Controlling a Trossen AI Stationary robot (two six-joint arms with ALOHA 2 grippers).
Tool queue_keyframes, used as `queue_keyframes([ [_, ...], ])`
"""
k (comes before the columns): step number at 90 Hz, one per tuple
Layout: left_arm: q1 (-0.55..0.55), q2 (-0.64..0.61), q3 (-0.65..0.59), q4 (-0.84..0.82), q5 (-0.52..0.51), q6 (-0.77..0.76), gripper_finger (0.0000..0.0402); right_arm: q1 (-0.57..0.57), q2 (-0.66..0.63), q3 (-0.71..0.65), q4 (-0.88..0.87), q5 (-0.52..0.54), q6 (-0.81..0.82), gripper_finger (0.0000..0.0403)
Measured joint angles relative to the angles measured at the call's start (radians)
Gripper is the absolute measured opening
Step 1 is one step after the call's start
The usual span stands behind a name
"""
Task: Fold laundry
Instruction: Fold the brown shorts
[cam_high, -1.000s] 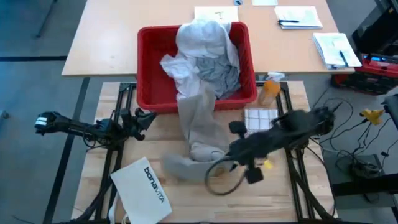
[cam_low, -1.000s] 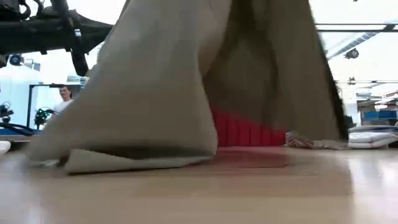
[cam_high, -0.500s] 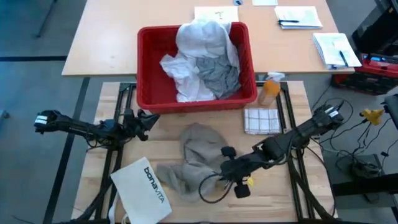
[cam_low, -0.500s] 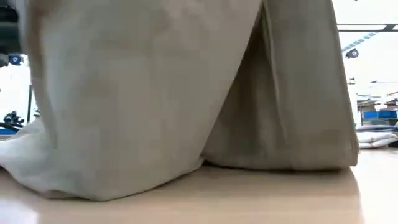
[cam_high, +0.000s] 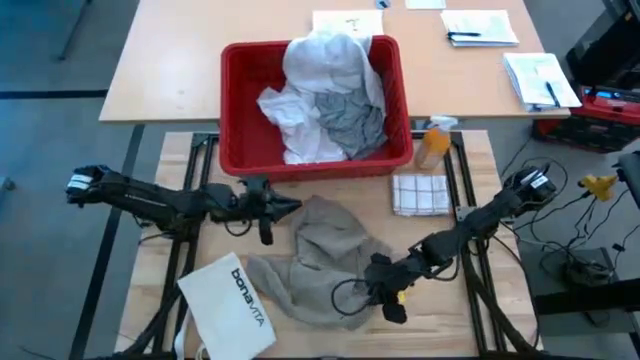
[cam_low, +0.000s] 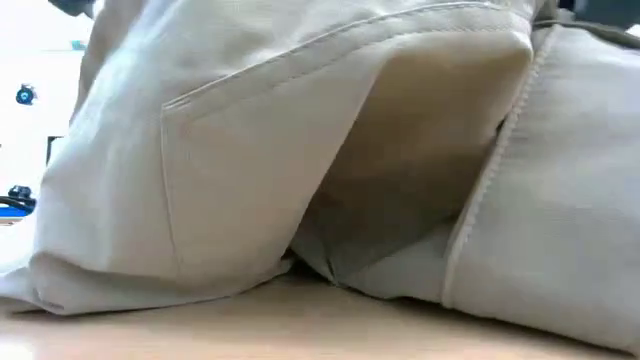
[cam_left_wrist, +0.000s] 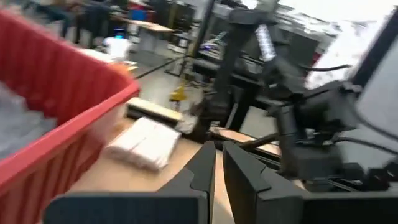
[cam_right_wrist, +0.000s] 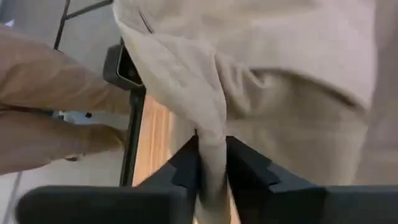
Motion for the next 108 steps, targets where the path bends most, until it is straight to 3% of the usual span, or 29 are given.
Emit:
queue_keyframes([
  [20,-0.04,0.184,0.166,-0.025,0.06,0.017,0.0014,0.032,-0.001,-0.034,-0.003,0.095,0.063,0.0228],
  [35,-0.095,0.3,0.247,-0.034,0.084,0.037,0.0008,0.089,-0.013,-0.038,-0.02,0.229,0.114,0.0277],
  [61,-0.17,0.386,0.292,-0.035,0.086,-0.016,0.0004,0.174,-0.098,-0.095,-0.02,0.426,0.293,0.0266],
  [90,-0.155,0.397,0.292,-0.138,0.067,-0.029,0.0004,0.205,-0.13,-0.027,0.056,0.359,0.364,0.0222],
  [108,-0.108,0.396,0.292,-0.289,0.057,-0.032,0.0004,0.205,-0.129,0.06,0.084,0.368,0.353,0.0243],
])
